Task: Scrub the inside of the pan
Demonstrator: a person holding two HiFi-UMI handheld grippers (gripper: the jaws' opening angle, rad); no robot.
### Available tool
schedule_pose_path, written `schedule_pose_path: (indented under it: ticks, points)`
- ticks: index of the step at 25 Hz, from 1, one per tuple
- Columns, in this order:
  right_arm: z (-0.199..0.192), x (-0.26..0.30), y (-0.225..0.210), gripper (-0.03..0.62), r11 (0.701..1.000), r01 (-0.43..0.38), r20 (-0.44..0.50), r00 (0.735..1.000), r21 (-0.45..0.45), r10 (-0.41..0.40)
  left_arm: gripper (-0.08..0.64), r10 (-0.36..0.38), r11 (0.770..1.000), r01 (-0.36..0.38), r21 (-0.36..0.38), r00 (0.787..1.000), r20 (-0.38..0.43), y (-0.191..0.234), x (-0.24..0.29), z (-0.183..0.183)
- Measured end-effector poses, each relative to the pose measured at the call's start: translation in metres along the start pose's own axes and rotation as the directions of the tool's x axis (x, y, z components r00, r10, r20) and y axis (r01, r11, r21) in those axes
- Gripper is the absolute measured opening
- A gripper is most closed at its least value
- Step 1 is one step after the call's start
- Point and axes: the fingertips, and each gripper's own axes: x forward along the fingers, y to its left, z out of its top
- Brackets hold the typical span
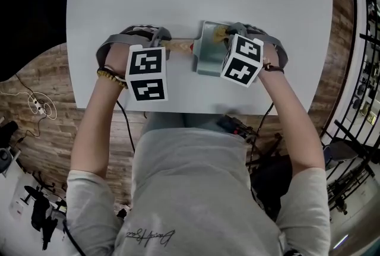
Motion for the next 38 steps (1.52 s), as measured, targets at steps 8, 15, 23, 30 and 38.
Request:
schedule_pose_path:
  ticks: [8,15,23,30,38]
  points:
    - [0.004,0.003,0.006,0.071,0.994,0.108,0.018,0.994,-0.018,-0.107,0.138,0.003,1.0,-0.003,-0.021,1.0,0.009,-0.004,0.001,-0.004]
    - [0.0,0.002,0.014,0.071,0.998,0.059,0.008,0.998,-0.018,-0.059,0.138,0.015,1.0,-0.015,-0.027,1.0,-0.001,0.006,0.003,-0.004]
    - [-0.004,0.001,0.051,0.071,0.999,-0.043,0.009,0.999,-0.002,0.043,0.138,0.033,0.999,-0.033,-0.027,0.999,-0.004,0.012,0.005,-0.008]
    - [-0.007,-0.002,0.086,0.069,0.978,-0.209,0.014,0.978,0.022,0.208,0.138,0.033,0.999,-0.033,-0.024,0.999,-0.013,0.014,0.006,-0.009]
    - [-0.007,-0.003,0.088,0.069,0.975,-0.217,0.034,0.976,0.037,0.216,0.138,0.028,1.0,-0.028,-0.006,0.999,-0.015,0.011,0.006,-0.008]
